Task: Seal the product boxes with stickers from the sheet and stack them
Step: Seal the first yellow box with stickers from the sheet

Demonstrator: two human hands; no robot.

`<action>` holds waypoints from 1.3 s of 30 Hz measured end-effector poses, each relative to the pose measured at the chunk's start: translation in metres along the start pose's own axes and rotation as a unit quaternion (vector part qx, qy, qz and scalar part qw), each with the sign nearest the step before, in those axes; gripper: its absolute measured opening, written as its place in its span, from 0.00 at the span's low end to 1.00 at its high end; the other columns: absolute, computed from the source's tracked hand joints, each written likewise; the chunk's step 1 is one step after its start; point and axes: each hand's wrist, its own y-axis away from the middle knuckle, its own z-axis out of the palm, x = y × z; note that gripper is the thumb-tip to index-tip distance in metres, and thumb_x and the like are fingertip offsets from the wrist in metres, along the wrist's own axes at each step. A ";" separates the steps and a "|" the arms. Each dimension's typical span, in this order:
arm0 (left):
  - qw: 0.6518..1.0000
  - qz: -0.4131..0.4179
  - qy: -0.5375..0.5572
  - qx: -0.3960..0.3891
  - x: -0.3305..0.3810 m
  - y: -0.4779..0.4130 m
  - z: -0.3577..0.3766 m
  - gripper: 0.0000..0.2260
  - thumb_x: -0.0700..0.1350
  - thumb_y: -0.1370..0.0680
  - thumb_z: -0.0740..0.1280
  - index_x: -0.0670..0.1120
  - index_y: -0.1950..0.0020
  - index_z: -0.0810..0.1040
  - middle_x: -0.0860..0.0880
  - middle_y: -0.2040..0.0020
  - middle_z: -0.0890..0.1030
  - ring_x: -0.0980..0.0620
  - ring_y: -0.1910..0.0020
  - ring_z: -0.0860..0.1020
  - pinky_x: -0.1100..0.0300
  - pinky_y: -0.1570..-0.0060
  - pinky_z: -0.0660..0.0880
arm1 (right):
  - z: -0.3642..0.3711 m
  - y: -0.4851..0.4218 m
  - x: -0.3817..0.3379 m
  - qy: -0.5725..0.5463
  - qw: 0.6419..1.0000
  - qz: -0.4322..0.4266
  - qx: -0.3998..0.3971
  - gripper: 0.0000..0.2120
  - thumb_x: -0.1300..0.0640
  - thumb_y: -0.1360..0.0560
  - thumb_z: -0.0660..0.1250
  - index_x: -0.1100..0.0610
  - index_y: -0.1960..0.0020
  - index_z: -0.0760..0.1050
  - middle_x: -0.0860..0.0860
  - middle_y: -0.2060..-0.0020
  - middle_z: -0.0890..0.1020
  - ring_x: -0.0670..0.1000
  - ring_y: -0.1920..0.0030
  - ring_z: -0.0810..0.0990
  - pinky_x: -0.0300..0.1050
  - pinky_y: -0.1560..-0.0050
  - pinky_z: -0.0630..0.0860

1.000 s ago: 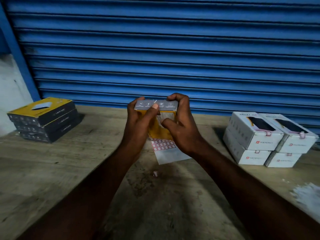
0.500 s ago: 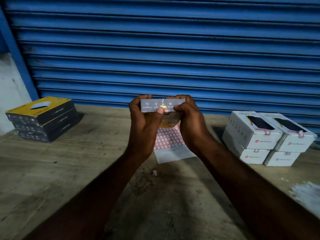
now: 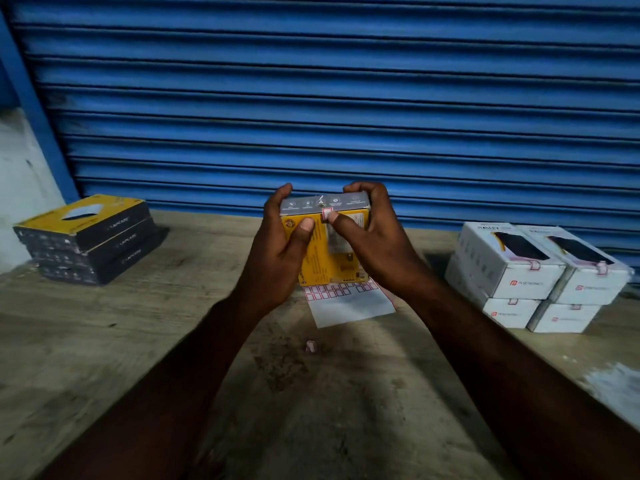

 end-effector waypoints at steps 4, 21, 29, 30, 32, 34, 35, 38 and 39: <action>0.998 -0.009 0.051 0.024 0.003 0.002 0.002 0.28 0.56 0.22 0.65 0.53 0.25 0.60 0.55 0.41 0.80 0.60 0.45 0.81 0.63 0.46 0.78 | -0.001 0.000 -0.001 0.033 0.999 -0.016 -0.030 0.22 0.68 0.26 0.68 0.55 0.37 0.64 0.51 0.47 0.76 0.47 0.51 0.80 0.45 0.51 0.81; 0.999 0.031 -0.008 0.001 0.009 0.002 0.003 0.32 0.38 0.23 0.71 0.51 0.25 0.59 0.61 0.41 0.75 0.61 0.47 0.80 0.65 0.48 0.79 | 0.001 -0.004 -0.003 -0.146 0.984 0.079 0.056 0.03 0.61 0.20 0.60 0.55 0.50 0.73 0.49 0.57 0.78 0.45 0.57 0.80 0.40 0.57 0.76; 0.980 -0.112 0.136 0.095 0.005 -0.009 -0.005 0.26 0.49 0.24 0.71 0.49 0.27 0.69 0.48 0.38 0.79 0.53 0.43 0.80 0.55 0.43 0.78 | 0.001 -0.003 0.005 -0.040 0.989 0.132 -0.061 0.28 0.63 0.26 0.71 0.53 0.32 0.61 0.49 0.46 0.78 0.48 0.48 0.81 0.46 0.49 0.82; 0.969 -0.141 0.169 0.114 0.003 -0.011 -0.006 0.24 0.49 0.24 0.71 0.48 0.30 0.71 0.48 0.38 0.80 0.50 0.43 0.81 0.51 0.44 0.79 | 0.001 -0.003 0.006 -0.042 0.985 0.155 -0.070 0.29 0.64 0.26 0.71 0.53 0.31 0.61 0.50 0.46 0.79 0.49 0.49 0.82 0.47 0.51 0.82; 0.941 -0.195 0.240 0.137 0.001 -0.015 -0.010 0.14 0.46 0.20 0.68 0.46 0.35 0.74 0.47 0.43 0.83 0.47 0.46 0.82 0.45 0.45 0.79 | -0.001 -0.004 0.007 -0.047 0.975 0.198 -0.089 0.27 0.65 0.25 0.70 0.54 0.31 0.62 0.55 0.47 0.81 0.55 0.51 0.84 0.53 0.52 0.82; 0.929 -0.227 0.263 0.124 -0.004 -0.017 -0.012 0.11 0.41 0.18 0.64 0.43 0.35 0.74 0.46 0.43 0.83 0.47 0.46 0.83 0.45 0.45 0.79 | -0.004 -0.006 0.009 -0.057 0.968 0.229 -0.082 0.24 0.64 0.26 0.71 0.54 0.34 0.66 0.57 0.47 0.83 0.59 0.50 0.84 0.59 0.49 0.81; 0.936 -0.229 0.244 0.112 -0.007 -0.018 -0.012 0.13 0.40 0.18 0.64 0.42 0.33 0.73 0.45 0.41 0.82 0.47 0.45 0.82 0.47 0.45 0.79 | -0.004 -0.008 0.010 -0.069 0.966 0.241 -0.062 0.23 0.64 0.26 0.71 0.55 0.35 0.67 0.57 0.48 0.83 0.59 0.50 0.84 0.59 0.49 0.81; 0.964 -0.195 0.159 0.088 -0.012 -0.018 -0.012 0.25 0.40 0.19 0.66 0.48 0.23 0.65 0.49 0.29 0.73 0.50 0.34 0.75 0.51 0.42 0.78 | -0.005 -0.011 0.009 -0.156 0.949 0.274 -0.003 0.10 0.63 0.25 0.69 0.61 0.44 0.75 0.57 0.55 0.85 0.54 0.58 0.85 0.50 0.56 0.82; 0.972 -0.177 0.129 0.083 -0.014 -0.018 -0.013 0.26 0.41 0.19 0.67 0.53 0.24 0.65 0.50 0.26 0.70 0.52 0.30 0.71 0.49 0.36 0.75 | -0.006 -0.012 0.008 -0.188 0.940 0.285 0.004 0.04 0.63 0.24 0.68 0.62 0.49 0.77 0.57 0.58 0.85 0.53 0.61 0.85 0.47 0.58 0.82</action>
